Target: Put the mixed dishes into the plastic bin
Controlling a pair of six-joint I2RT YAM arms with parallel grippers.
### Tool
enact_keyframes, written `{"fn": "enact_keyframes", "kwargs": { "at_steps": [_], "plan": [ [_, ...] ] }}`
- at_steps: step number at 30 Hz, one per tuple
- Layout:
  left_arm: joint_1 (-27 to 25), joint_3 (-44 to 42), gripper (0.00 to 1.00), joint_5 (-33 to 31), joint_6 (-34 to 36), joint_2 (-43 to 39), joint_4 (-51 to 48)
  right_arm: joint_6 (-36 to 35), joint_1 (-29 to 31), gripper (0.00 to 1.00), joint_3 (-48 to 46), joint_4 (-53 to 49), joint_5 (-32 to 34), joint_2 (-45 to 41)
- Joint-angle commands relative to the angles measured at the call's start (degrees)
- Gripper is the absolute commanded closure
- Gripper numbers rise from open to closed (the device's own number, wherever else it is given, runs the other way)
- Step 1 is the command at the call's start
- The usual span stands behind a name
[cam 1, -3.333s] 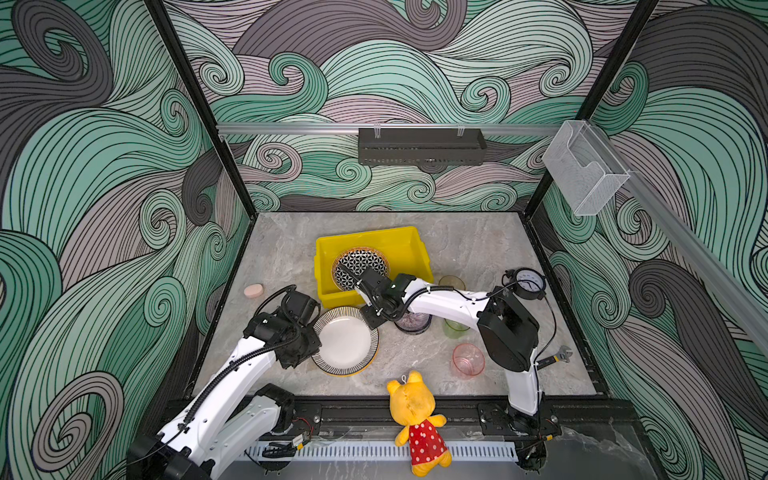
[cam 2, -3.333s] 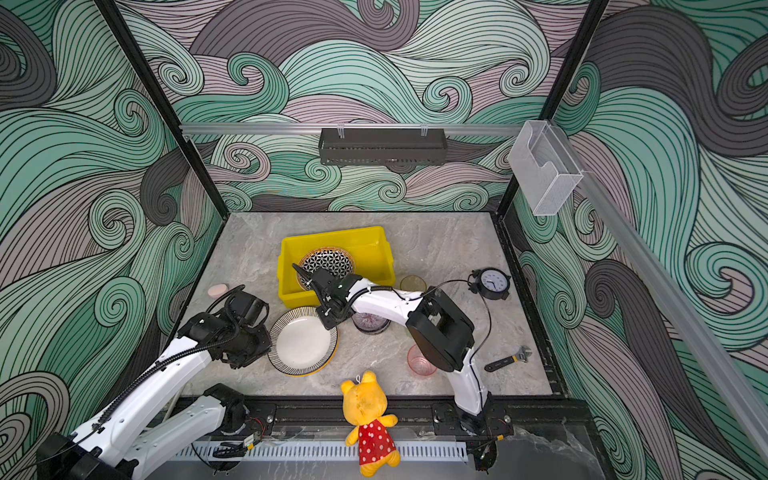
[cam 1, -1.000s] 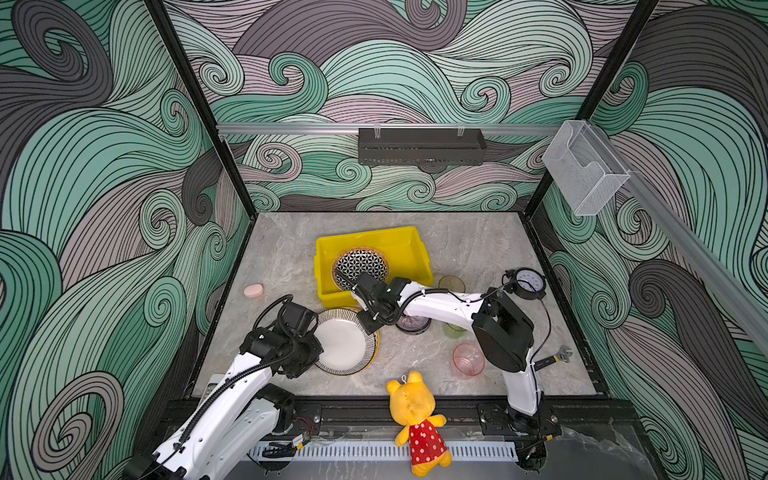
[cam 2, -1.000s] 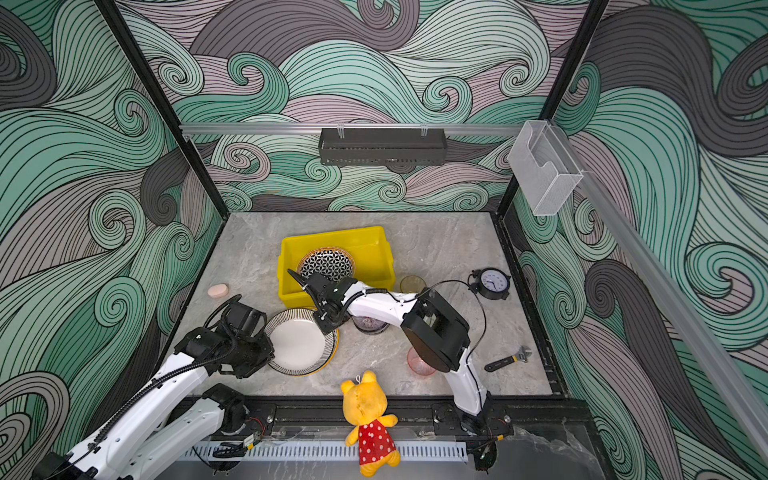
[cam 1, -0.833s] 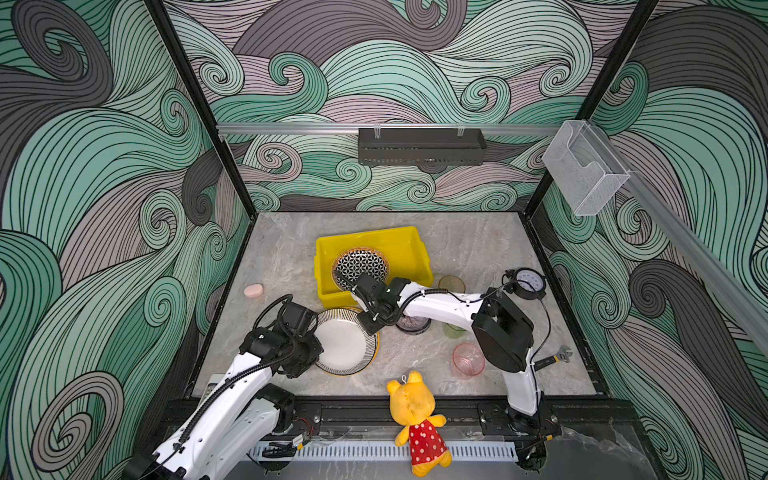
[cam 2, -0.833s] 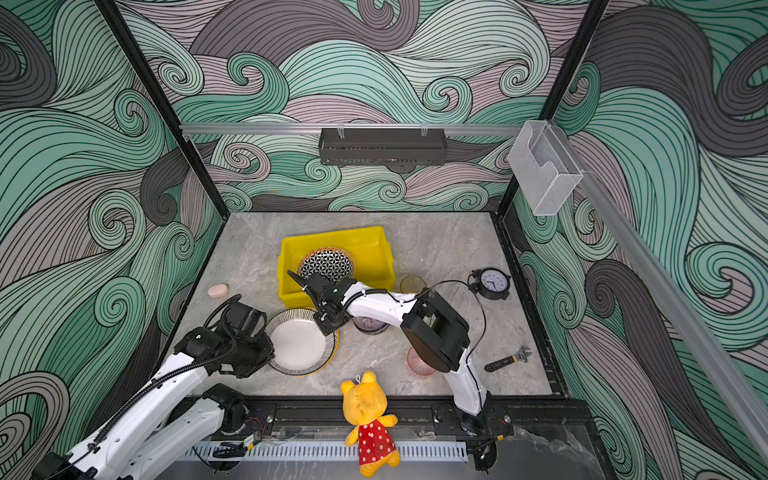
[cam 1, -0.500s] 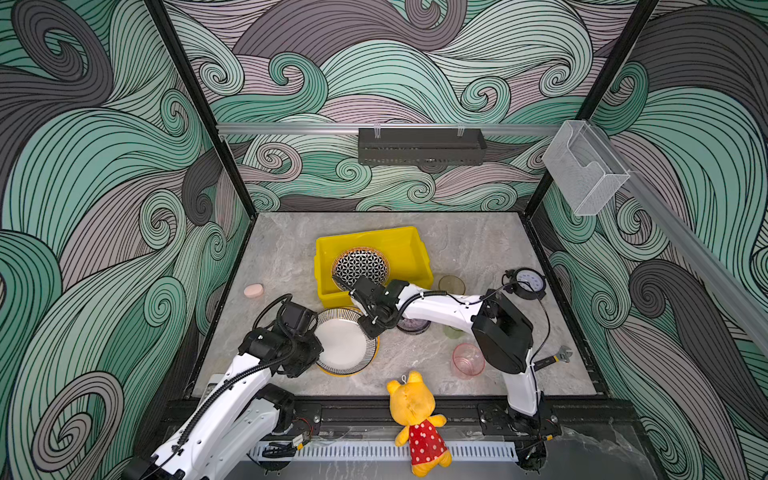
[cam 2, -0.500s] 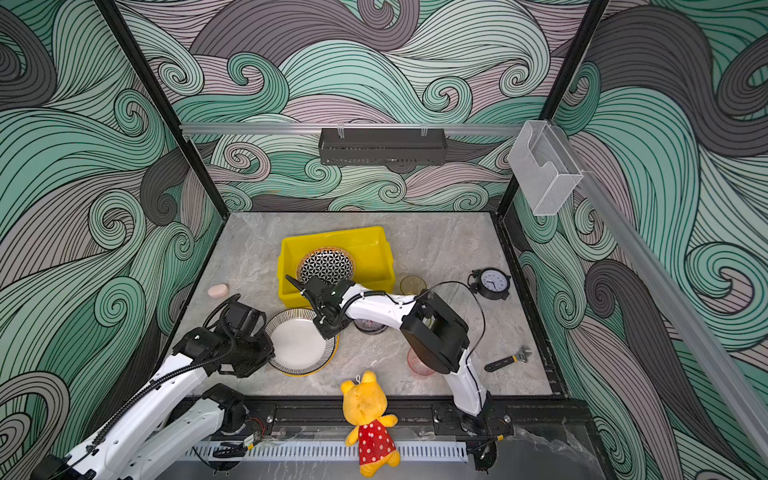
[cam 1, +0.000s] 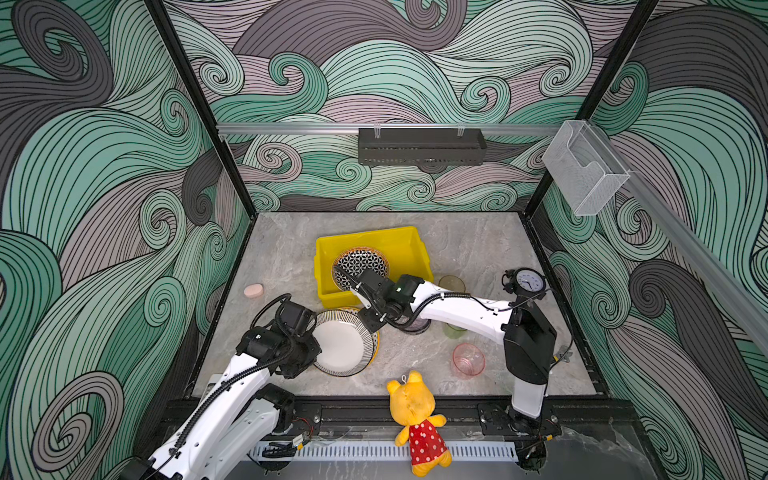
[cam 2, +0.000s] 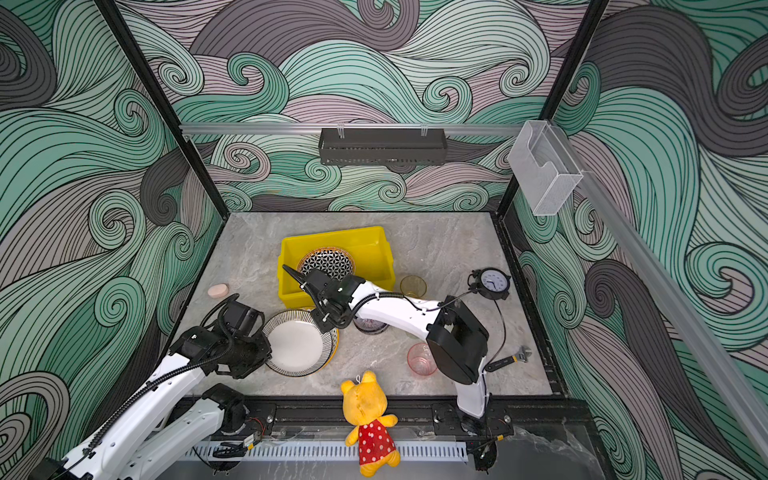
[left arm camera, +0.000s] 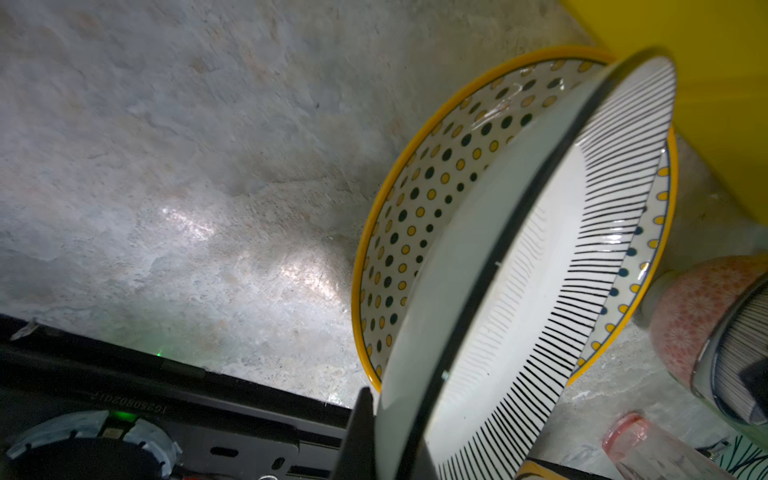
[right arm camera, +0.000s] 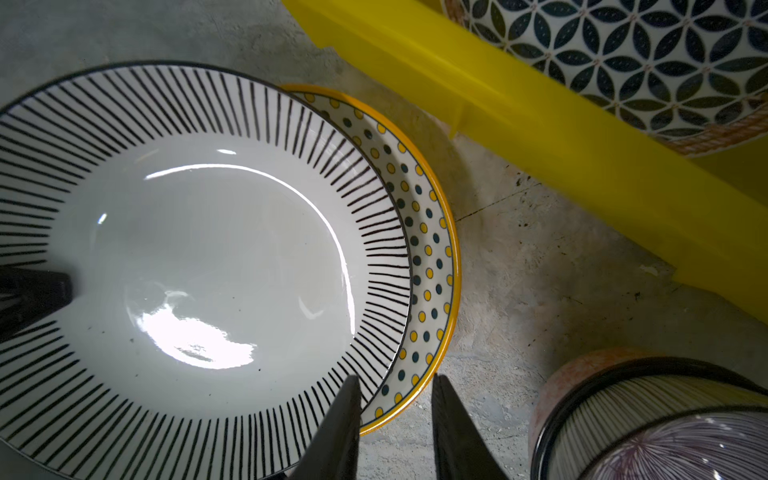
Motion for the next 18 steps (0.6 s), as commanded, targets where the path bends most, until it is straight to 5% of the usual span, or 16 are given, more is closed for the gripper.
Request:
{"fn": "enact_keyframes", "kwargs": {
  "at_steps": [1, 18],
  "plan": [
    [-0.6, 2.9, 1.0, -1.8, 1.4, -0.1, -4.0, -0.2, 0.2, 0.67, -0.7, -0.3, 3.2, -2.8],
    [-0.6, 9.9, 1.0, -3.6, 6.5, -0.2, -7.7, 0.1, 0.3, 0.64, -7.8, 2.9, 7.3, -12.8]
  ]
}}
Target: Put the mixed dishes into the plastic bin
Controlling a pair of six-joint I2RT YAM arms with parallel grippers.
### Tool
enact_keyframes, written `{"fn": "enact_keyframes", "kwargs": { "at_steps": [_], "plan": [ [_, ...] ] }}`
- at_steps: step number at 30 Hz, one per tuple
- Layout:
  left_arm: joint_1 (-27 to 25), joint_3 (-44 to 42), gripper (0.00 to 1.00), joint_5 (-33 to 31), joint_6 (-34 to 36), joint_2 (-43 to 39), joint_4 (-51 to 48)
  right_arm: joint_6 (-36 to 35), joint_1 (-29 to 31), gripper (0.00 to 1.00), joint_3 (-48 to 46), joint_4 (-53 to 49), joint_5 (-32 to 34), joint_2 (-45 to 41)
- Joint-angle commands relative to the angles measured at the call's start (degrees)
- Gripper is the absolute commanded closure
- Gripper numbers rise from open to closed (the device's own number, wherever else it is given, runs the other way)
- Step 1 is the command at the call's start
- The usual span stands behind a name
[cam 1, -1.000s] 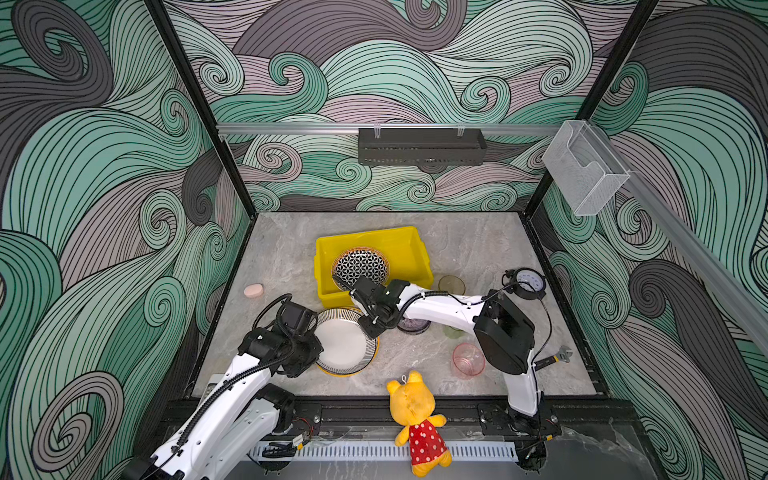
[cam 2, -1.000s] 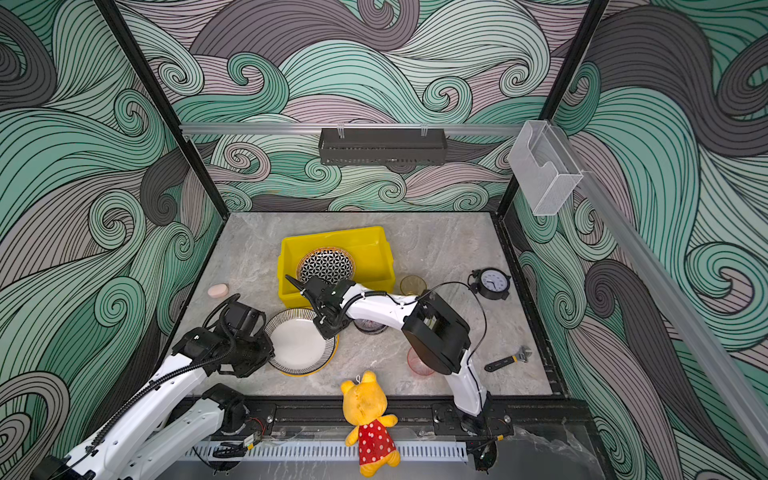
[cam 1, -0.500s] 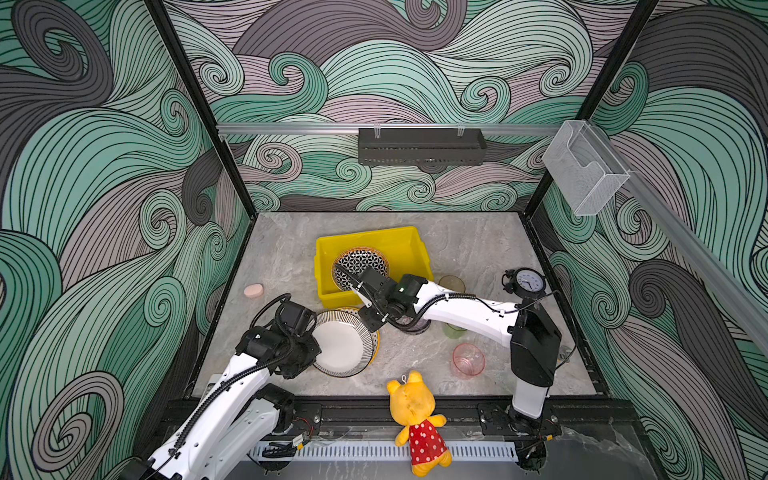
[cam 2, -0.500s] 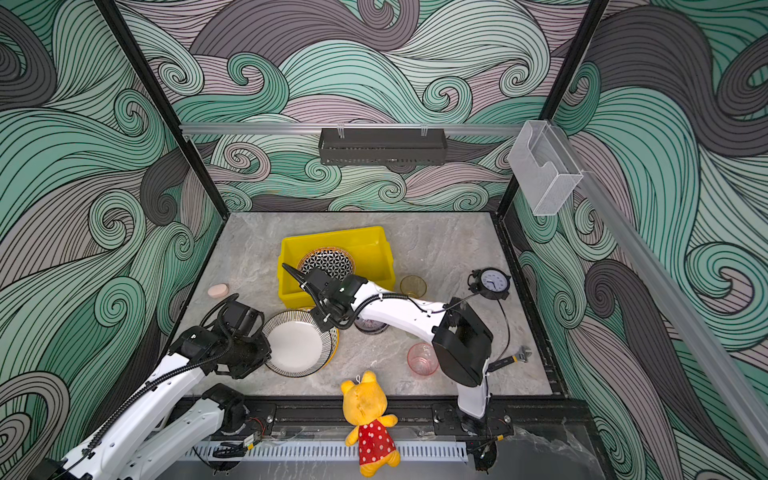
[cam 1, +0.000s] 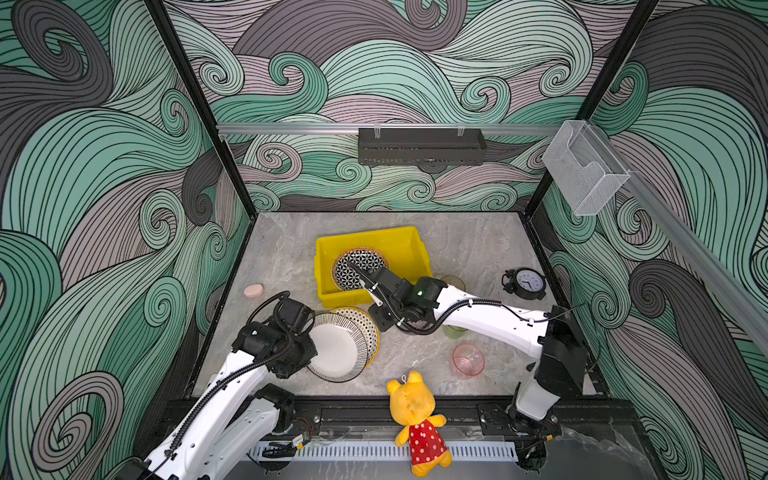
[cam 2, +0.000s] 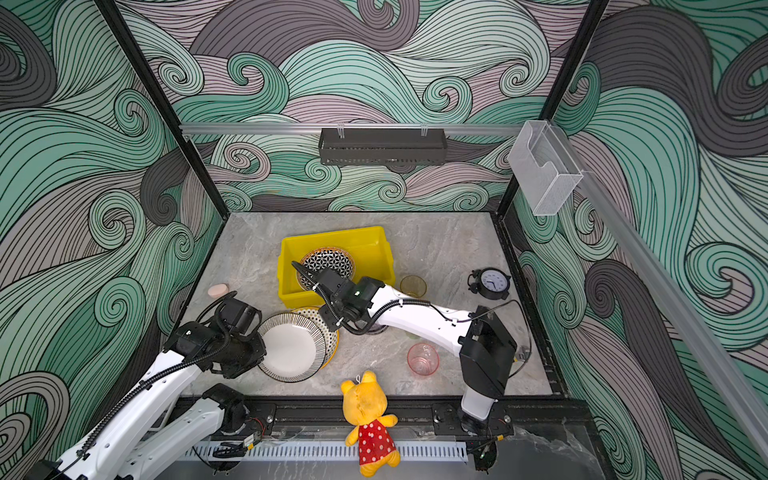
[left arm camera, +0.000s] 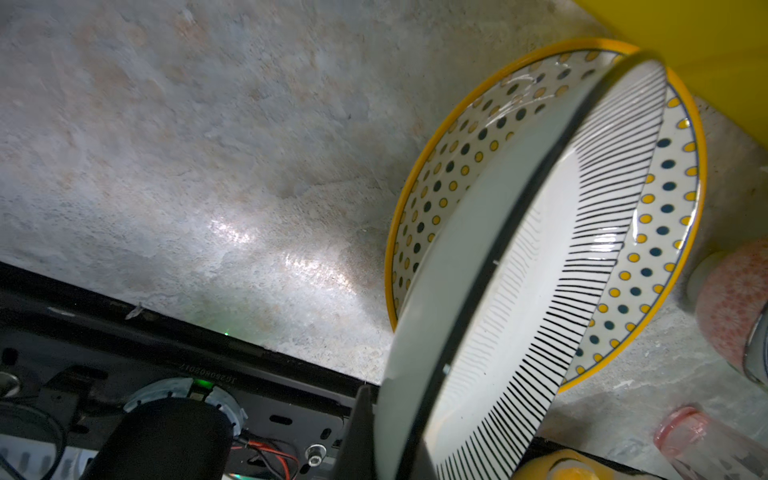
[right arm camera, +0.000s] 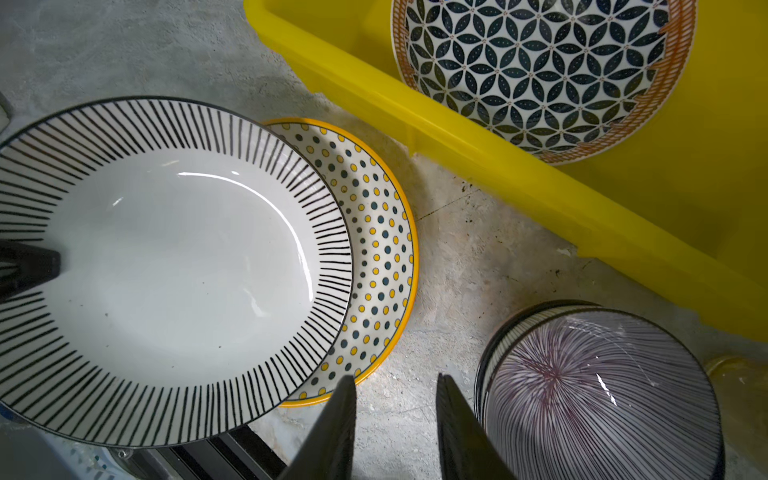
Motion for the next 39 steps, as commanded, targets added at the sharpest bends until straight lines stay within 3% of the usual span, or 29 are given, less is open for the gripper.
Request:
{"fn": "enact_keyframes", "kwargs": {
  "at_steps": [1, 39],
  "plan": [
    [-0.6, 4.8, 1.0, -0.7, 1.7, -0.7, -0.2, 0.0, 0.1, 0.63, -1.2, 1.3, 2.8, -2.8],
    [-0.6, 18.3, 1.0, -0.4, 4.1, 3.7, 1.4, -2.0, -3.9, 0.57, -9.1, 4.4, 7.7, -15.2]
  ]
}}
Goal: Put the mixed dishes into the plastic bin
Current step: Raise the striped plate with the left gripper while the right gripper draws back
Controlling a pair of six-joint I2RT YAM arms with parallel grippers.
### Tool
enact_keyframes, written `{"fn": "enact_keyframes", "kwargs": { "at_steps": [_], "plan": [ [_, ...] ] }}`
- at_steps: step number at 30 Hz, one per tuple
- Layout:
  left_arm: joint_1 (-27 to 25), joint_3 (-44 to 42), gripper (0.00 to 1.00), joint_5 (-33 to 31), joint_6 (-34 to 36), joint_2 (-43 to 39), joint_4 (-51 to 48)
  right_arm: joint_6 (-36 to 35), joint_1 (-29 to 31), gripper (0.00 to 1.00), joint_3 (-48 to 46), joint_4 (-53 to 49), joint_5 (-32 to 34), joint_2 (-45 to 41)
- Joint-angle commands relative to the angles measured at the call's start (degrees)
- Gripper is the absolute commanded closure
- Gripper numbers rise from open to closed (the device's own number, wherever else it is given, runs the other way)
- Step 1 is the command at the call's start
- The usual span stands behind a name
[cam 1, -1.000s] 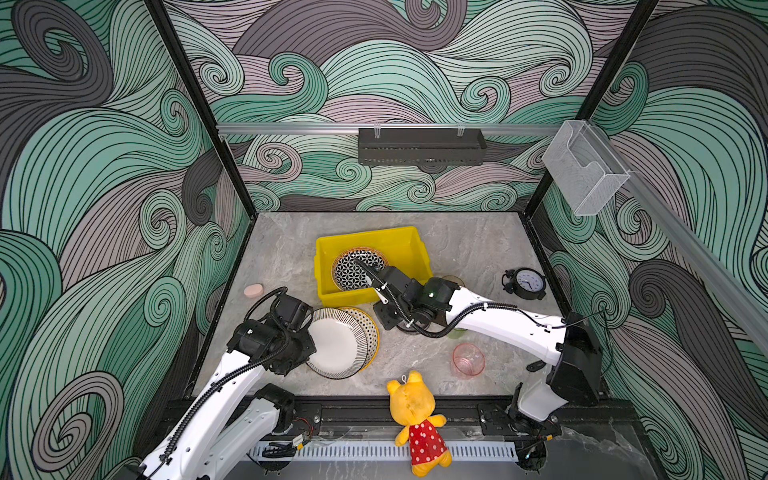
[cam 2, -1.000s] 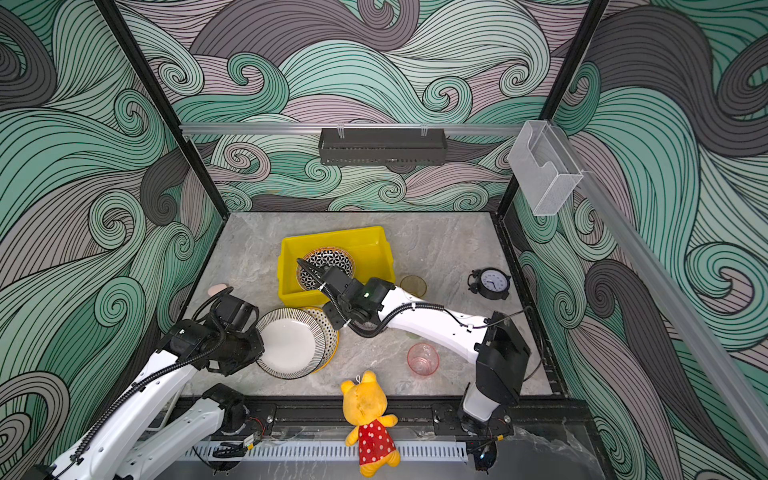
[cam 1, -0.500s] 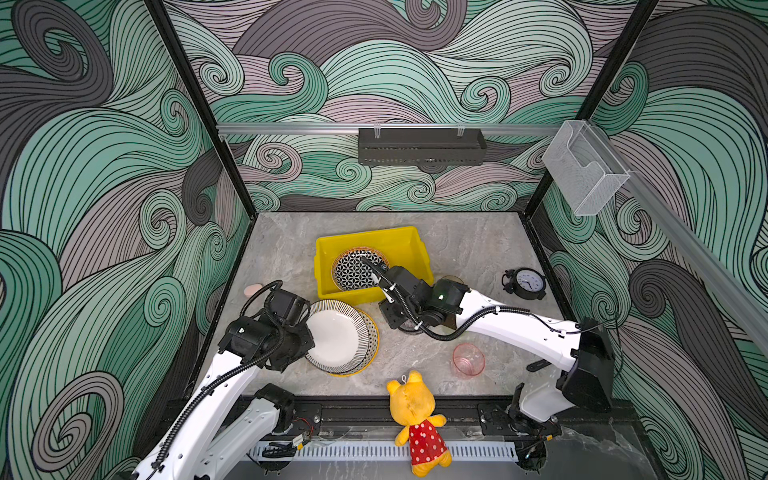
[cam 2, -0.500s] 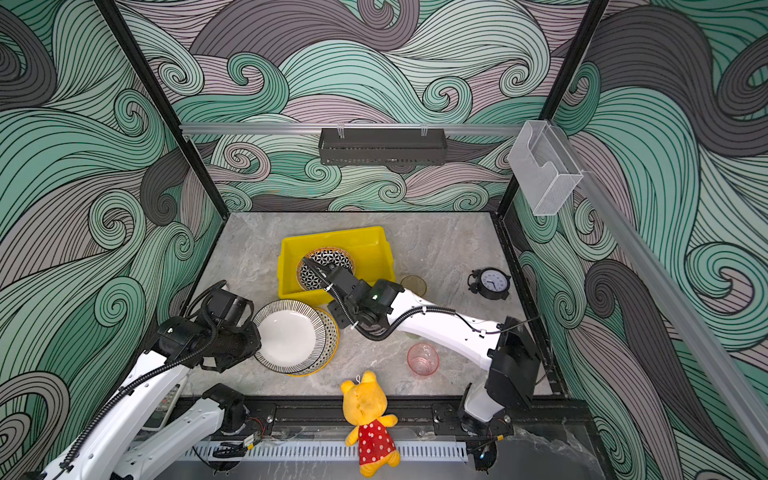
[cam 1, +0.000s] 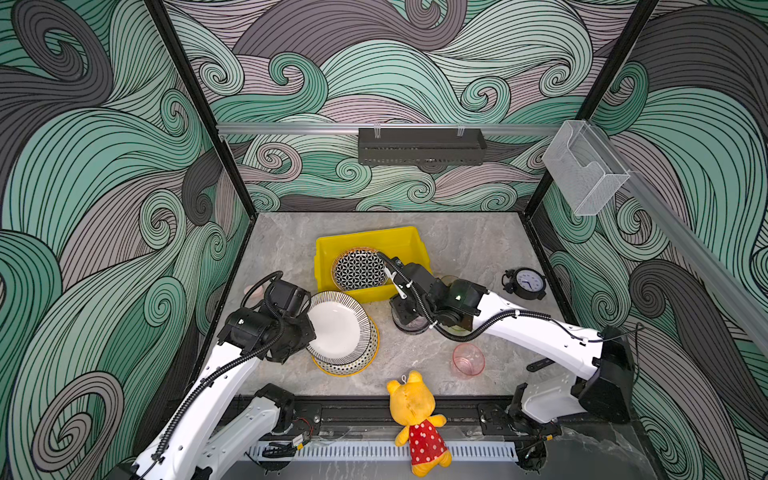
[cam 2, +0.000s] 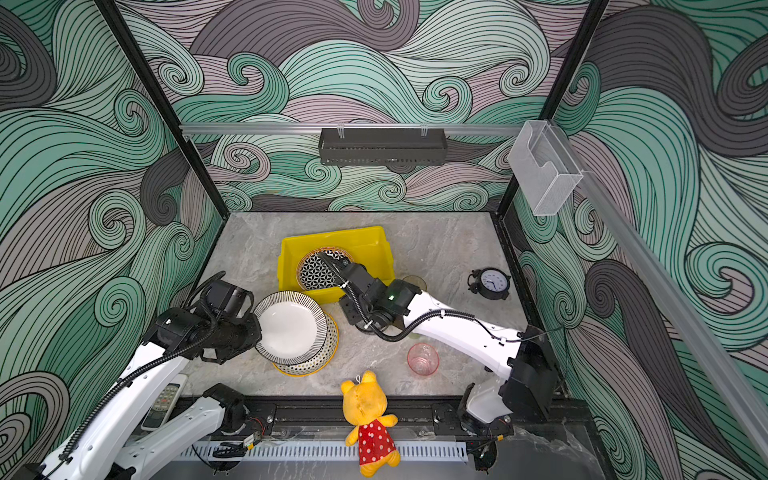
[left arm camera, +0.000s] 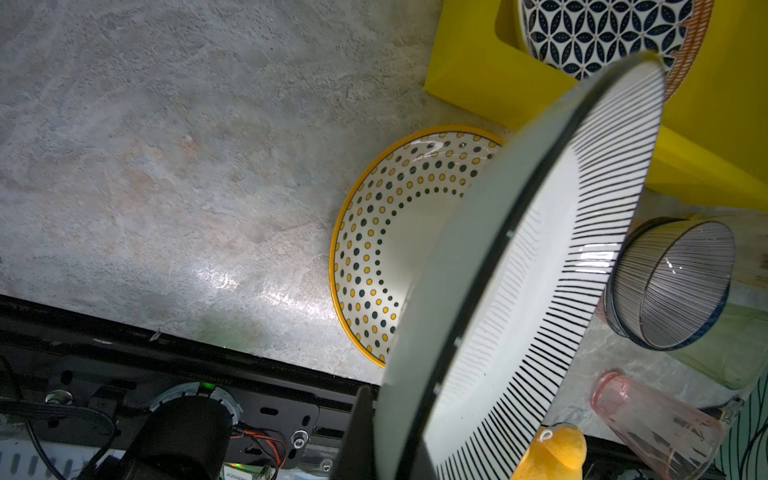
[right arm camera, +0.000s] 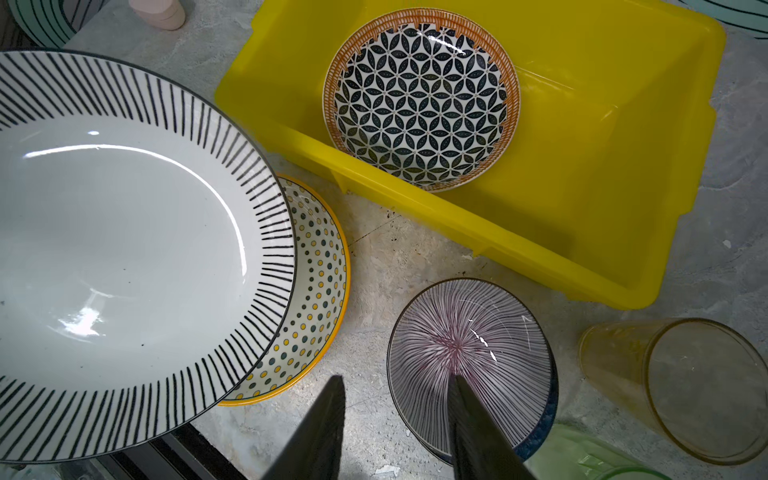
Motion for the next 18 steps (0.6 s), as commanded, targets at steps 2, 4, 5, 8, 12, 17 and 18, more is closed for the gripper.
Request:
{"fn": "enact_keyframes", "kwargs": {
  "at_steps": [2, 4, 5, 8, 12, 17, 18],
  "plan": [
    [-0.6, 5.4, 1.0, 0.5, 0.4, 0.8, 4.7, -0.5, -1.2, 0.56, -1.6, 1.4, 1.1, -2.2],
    [-0.6, 6.3, 1.0, 0.5, 0.6, 1.6, 5.1, -0.4, -1.7, 0.56, -2.3, 1.7, 1.1, -2.7],
    [-0.6, 6.7, 1.0, 0.6, 0.6, 1.9, 5.4, -0.3, -2.1, 0.56, -2.6, 1.9, 1.1, -2.9],
    [-0.6, 7.9, 1.0, 0.5, 0.8, 2.8, 6.4, 0.3, -2.6, 0.56, -4.0, 2.7, 0.8, -4.0],
    [-0.6, 9.0, 1.0, 0.7, 0.4, 4.0, 10.1, 0.3, -3.1, 0.55, -5.3, 3.4, -0.1, -5.1],
    [-0.6, 11.9, 1.0, 0.5, 2.3, 7.6, 11.5, 0.3, -4.2, 0.54, -6.0, 3.3, -0.3, -6.2],
    [-0.6, 12.5, 1.0, 0.6, 2.8, 8.3, 11.3, 0.2, -4.5, 0.54, -6.2, 3.3, -0.3, -6.5]
  ]
}}
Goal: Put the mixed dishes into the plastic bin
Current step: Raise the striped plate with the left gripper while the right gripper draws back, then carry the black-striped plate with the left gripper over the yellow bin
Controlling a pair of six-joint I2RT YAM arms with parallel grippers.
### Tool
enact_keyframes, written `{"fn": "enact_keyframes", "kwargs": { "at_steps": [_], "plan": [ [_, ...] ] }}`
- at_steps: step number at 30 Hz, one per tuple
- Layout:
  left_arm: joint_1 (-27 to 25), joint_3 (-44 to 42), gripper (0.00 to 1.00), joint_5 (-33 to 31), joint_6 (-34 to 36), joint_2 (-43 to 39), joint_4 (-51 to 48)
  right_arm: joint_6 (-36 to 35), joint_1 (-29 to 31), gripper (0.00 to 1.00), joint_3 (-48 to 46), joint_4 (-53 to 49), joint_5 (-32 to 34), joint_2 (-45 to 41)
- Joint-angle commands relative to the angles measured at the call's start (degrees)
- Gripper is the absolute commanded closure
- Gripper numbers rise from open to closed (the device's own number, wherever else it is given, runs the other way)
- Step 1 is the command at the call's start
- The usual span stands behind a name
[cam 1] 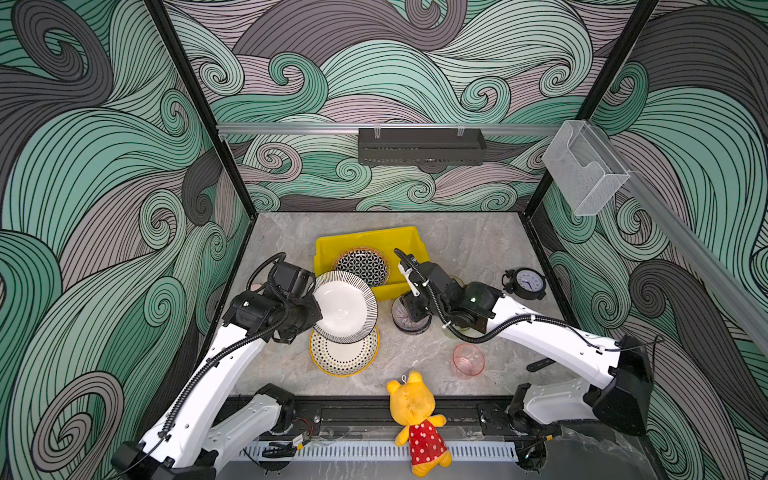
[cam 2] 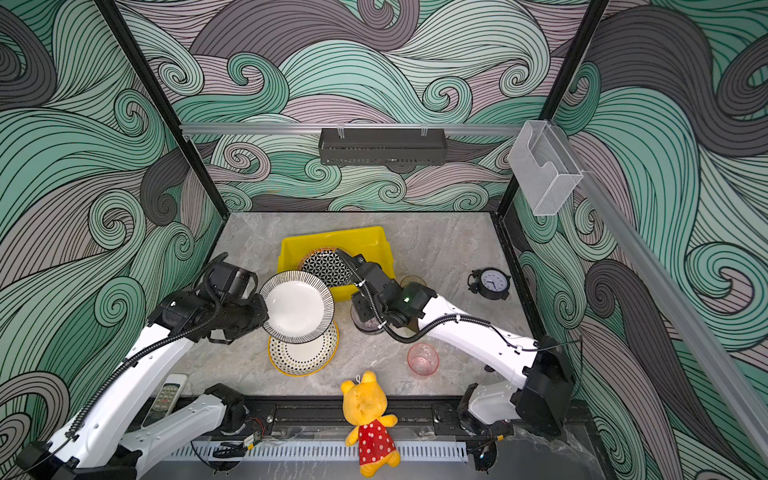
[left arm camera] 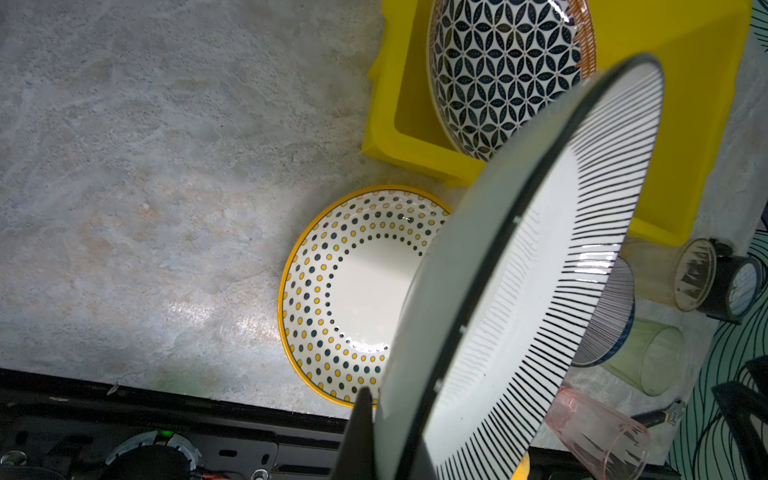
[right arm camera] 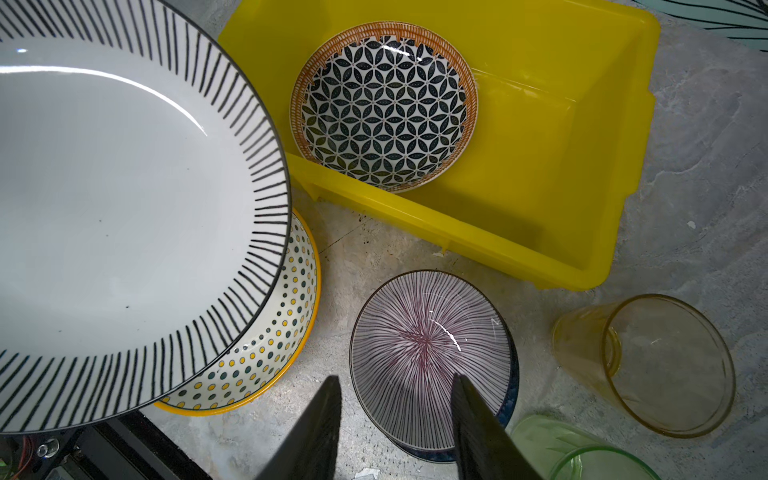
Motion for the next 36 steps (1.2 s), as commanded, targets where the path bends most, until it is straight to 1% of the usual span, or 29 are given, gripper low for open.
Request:
{"fn": "enact_keyframes", "kwargs": {
  "at_steps": [1, 6, 11, 20, 27, 31, 36],
  "plan": [
    [-0.6, 5.0, 1.0, 0.7, 1.8, 1.2, 5.8, 0.3, -1.2, 0.54, -0.8, 0.5, -0.1, -1.9],
    [-0.6, 4.9, 1.0, 0.9, 2.7, 2.8, 8.8, 0.5, -2.6, 0.52, -1.5, 0.6, -0.3, -2.9],
    [-0.4, 3.6, 1.0, 1.8, 3.5, 3.4, 15.9, 0.6, -4.2, 0.52, -1.6, 0.6, -1.3, -3.6],
    [0.0, 9.1, 1.0, 2.1, 6.2, 11.8, 18.1, 0.2, -7.5, 0.52, -1.7, 0.5, -2.5, -5.0],
    [1.9, 9.5, 1.0, 8.8, 4.7, 16.3, 26.4, 0.1, -10.3, 0.52, -1.4, 0.6, -4.1, -5.2],
    [2.7, 10.6, 1.0, 9.1, 4.9, 18.4, 27.3, -0.2, -11.5, 0.52, -1.0, 0.6, -5.5, -4.8],
    [4.9, 11.6, 1.0, 9.6, 5.2, 20.7, 28.4, -0.8, -12.6, 0.51, 0.0, 0.2, -7.4, -3.6]
  ]
}}
